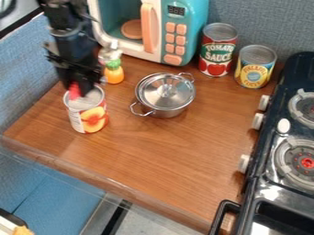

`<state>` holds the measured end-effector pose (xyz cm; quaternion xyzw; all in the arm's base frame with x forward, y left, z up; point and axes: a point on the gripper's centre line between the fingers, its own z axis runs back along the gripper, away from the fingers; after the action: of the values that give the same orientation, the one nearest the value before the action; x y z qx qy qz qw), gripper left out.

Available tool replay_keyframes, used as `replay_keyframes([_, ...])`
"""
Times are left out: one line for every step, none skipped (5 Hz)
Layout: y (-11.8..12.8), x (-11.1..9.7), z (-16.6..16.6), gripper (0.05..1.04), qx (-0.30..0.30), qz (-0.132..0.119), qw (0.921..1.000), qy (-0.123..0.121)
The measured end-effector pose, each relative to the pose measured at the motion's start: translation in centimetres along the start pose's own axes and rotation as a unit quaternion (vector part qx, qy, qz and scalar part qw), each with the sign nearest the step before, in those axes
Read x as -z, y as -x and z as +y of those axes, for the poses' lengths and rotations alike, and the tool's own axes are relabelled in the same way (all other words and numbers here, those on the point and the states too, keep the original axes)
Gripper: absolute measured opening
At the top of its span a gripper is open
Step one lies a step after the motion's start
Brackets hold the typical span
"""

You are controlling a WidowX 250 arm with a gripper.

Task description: Move the red spoon to the bottom left edge of the table

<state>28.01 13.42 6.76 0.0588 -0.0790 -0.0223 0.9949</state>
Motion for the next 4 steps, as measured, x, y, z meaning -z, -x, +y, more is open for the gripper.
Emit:
replay_keyframes([0.9,0.2,2.8,0.421,-0.006,0.011,0.9998,-0.015])
replay_keyframes([1.8,0.1,4.9,0.421,-0.005,0.013,0.9996,-0.024])
replay_keyframes([2.8,2.2,6.3,0.421,0.027,0.025,0.9993,0.007])
replay_keyframes([3.2,3.7,6.6,0.421,0.047,0.038,0.9981,0.011])
